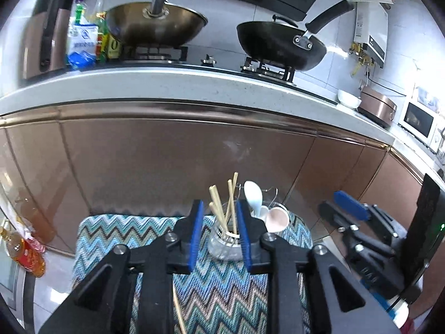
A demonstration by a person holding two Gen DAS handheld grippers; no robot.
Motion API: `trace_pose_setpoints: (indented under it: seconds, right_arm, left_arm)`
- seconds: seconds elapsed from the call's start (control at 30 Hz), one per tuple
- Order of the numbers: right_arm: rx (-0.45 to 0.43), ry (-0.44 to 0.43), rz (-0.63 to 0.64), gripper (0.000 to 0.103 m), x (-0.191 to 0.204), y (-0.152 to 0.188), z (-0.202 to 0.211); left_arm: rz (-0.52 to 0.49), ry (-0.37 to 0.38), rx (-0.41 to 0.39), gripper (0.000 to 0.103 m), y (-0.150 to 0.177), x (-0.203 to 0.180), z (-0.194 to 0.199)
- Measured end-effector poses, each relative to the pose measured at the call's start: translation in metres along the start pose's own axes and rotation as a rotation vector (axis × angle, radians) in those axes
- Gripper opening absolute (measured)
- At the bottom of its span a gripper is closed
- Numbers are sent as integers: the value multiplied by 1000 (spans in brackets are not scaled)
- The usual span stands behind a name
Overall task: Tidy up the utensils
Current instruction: 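Open both grippers to drop the chopsticks into the holder, then move both open grippers back over the remaining chopsticks on the cloth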
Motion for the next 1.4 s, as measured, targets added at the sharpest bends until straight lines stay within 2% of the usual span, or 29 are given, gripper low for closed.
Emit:
trace_pose_setpoints:
  seconds: [0.2,0.33,0.6,1.0,1.4]
  right_arm:
    - [-7,28,-10,45,-5,20,46]
    - [-18,58,-22,45,-12,32,78]
    - [-60,67,-80,46,-20,43,130]
    - [-96,52,-80,46,-1,64,177]
    - [-139,49,-72,46,13,75,210]
  left_arm:
    - [-7,-23,-6,25,25,5,39]
    - [-22,-57,-21,32,46,8,68]
    - [-4,-75,-46,34,70,20,111]
    - [32,-176,-122,34,99,47,168]
    - [85,-195,-148,34,116,63,189]
Point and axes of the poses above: each gripper's, at about its wrist camera, not at the fingertips, and z roughly against the way its jaws point, x to its left, y to its underside, the point moved 3 cm from there along -z, roughly the way its jaws point, and after that the axes turned 8 degrees about x, right-handed, at the moved point
